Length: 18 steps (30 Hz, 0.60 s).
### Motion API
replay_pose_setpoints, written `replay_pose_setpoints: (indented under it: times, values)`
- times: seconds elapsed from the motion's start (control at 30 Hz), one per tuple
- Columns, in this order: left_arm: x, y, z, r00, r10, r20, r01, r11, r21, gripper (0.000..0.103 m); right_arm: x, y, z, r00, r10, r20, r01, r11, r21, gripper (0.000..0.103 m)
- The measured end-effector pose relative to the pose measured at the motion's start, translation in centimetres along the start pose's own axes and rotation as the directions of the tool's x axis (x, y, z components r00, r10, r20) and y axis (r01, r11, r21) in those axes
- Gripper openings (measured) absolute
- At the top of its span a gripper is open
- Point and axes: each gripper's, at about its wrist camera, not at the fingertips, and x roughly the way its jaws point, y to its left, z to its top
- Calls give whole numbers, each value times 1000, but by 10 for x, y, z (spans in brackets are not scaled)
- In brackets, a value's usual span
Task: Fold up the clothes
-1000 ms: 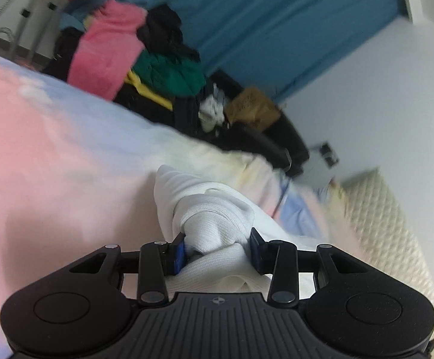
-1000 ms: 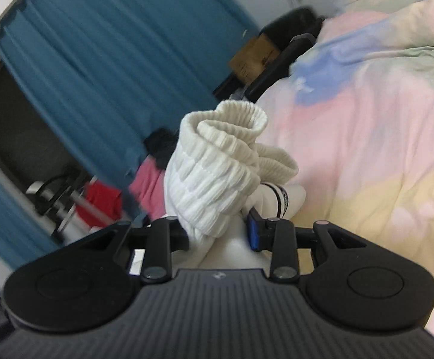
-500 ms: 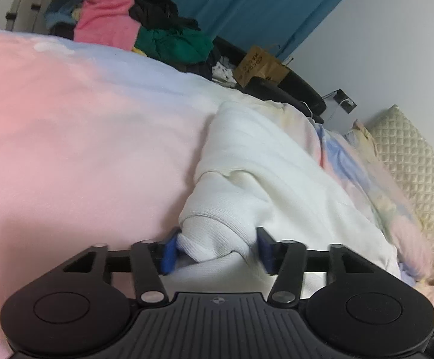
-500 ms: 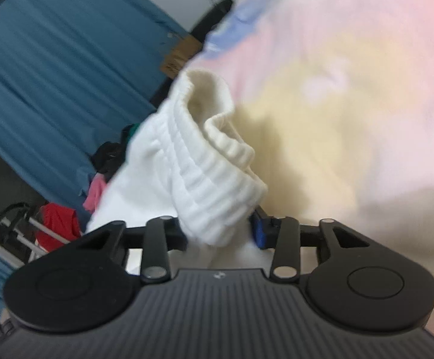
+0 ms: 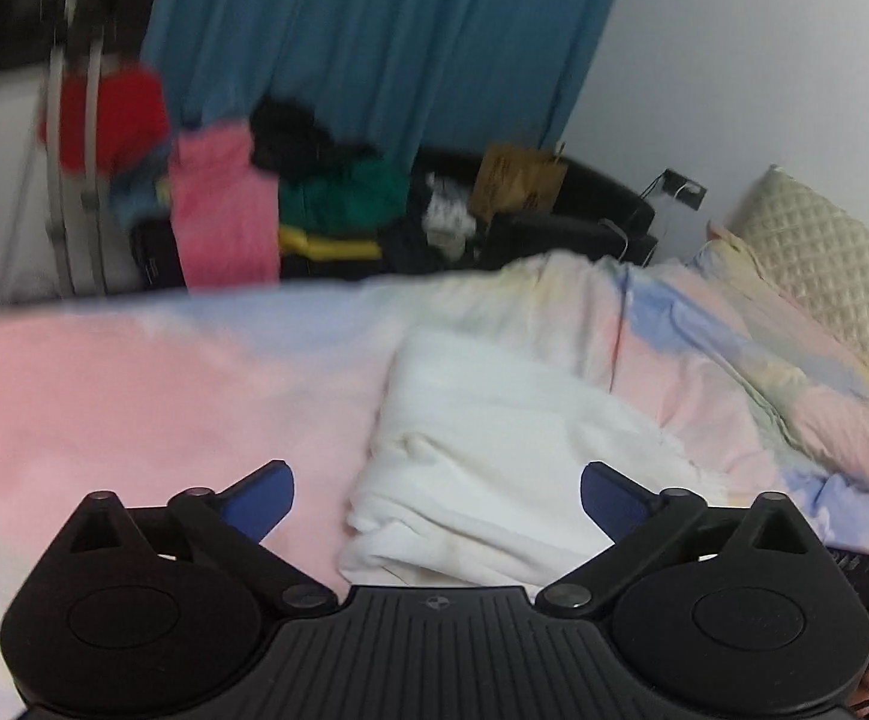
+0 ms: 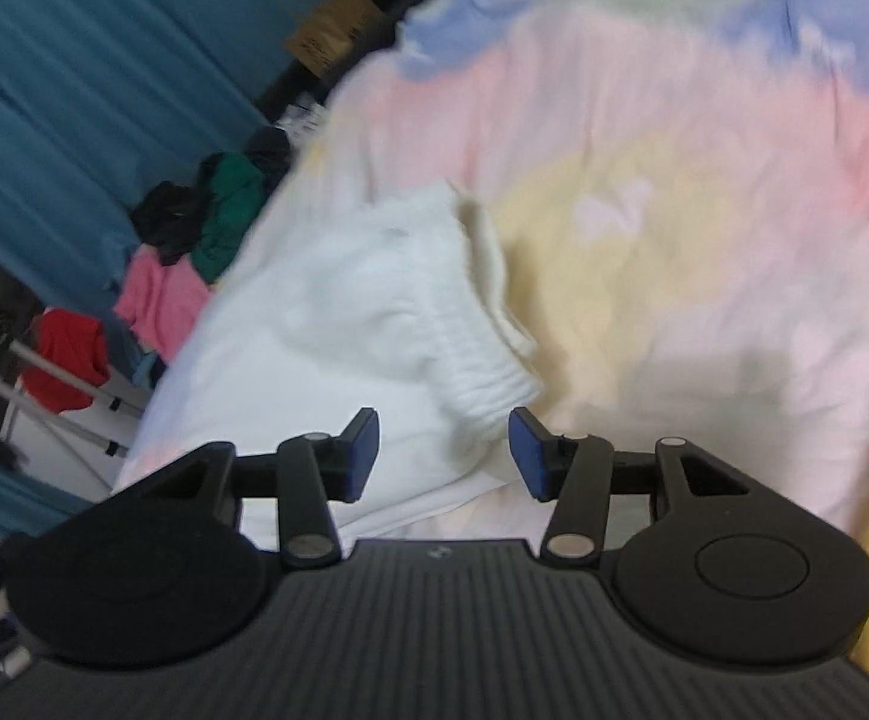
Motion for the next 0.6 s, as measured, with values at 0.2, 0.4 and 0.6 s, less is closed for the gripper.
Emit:
replay_pose_setpoints:
  times: [0.2, 0.4, 0.6]
  values:
    - [-90, -28, 2, 996, 21, 88, -27, 998, 60, 103, -92, 28, -10, 990, 64, 127, -36, 978, -207, 52]
    - [-178, -52, -26, 988, -8, 157, -15, 989, 146, 103, -161, 46, -38, 967, 161, 197, -77, 923, -378, 84]
    - [-240, -63, -77, 971, -8, 240, -34, 985, 170, 103, -205, 53, -89, 937, 227, 266, -62, 856, -513, 92]
